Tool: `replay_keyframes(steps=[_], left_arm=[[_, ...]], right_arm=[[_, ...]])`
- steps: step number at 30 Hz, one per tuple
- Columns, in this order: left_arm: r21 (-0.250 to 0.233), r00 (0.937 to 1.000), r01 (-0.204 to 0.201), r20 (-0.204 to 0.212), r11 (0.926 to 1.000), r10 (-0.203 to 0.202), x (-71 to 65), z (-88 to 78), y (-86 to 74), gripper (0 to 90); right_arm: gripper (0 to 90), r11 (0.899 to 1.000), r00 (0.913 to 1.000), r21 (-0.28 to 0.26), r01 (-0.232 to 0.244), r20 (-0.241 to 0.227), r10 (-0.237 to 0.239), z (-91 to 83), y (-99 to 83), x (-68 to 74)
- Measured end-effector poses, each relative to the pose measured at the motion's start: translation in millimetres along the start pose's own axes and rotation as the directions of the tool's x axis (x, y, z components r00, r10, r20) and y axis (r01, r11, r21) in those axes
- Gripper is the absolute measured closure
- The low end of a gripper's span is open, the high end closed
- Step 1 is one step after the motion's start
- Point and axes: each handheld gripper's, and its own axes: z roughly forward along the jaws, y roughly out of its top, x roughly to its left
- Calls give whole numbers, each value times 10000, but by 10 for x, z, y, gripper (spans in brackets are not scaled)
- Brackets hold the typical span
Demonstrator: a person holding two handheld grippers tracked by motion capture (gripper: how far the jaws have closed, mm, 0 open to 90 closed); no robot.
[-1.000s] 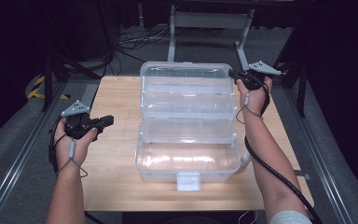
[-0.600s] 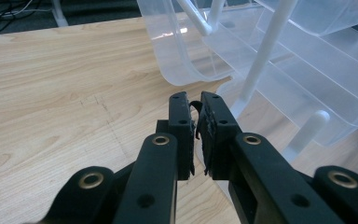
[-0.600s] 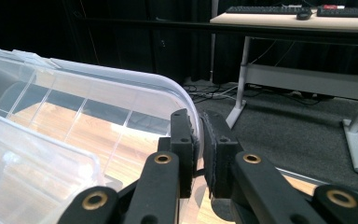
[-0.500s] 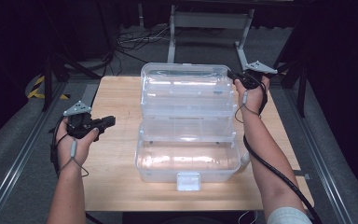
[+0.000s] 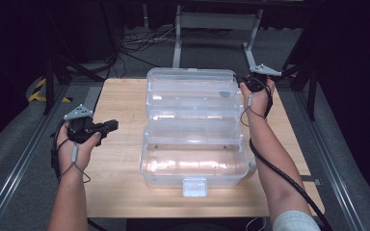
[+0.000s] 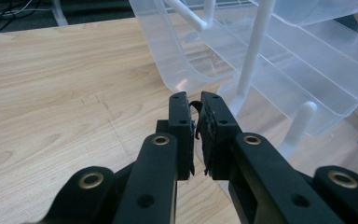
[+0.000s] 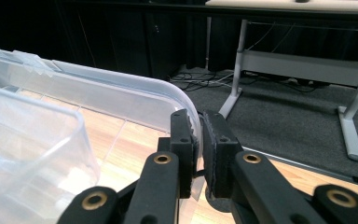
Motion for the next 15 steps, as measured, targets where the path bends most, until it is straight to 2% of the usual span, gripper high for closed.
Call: replay_keyframes(steps=[4, 5, 7, 8, 10, 15], left_arm=[[-8, 10000, 13, -2, 10000, -13, 1, -2, 0, 834], [-9, 10000, 22, 3, 10000, -22, 1, -2, -1, 834], [0, 10000, 16, -6, 10000, -16, 3, -1, -2, 834], [24, 10000, 7, -5, 10000, -7, 5, 3, -1, 834], [73, 10000, 27, 37, 10000, -27, 3, 19, 0, 834], [109, 9999, -54, 102, 9999, 53, -15, 39, 9, 832]], right_arm=[[839, 9999, 10000, 120, 33, 65, -34, 33, -27, -9], [896, 9999, 9998, 71, 114, 150, -116, 50, -44, -13], [900, 9996, 9994, -35, 282, 205, -281, 35, -39, -28], [900, 9999, 10000, -60, 87, -35, -87, 31, -29, -54], [900, 9989, 9991, 214, 412, 114, -415, 41, -11, -75], [900, 9989, 9994, 343, 332, 112, -336, 52, -33, -81]])
